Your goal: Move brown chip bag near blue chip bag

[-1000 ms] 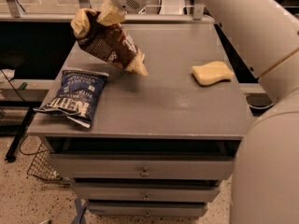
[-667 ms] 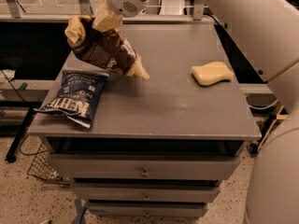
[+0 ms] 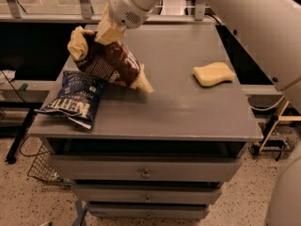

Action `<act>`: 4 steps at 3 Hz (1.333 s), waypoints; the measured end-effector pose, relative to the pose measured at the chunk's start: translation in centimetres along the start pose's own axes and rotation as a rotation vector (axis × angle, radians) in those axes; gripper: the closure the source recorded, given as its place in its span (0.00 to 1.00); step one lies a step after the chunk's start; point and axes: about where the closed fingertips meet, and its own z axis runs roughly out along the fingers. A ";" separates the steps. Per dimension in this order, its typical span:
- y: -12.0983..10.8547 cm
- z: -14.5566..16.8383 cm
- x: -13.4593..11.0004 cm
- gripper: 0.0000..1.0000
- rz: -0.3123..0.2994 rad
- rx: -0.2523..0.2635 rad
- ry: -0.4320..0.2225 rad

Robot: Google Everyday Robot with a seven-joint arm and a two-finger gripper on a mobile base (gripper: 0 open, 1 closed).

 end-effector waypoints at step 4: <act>0.4 -0.4 0.1 0.00 -0.005 -0.020 0.024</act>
Offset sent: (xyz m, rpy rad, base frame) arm -0.0005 0.0014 -0.0010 -0.0009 0.0017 0.0025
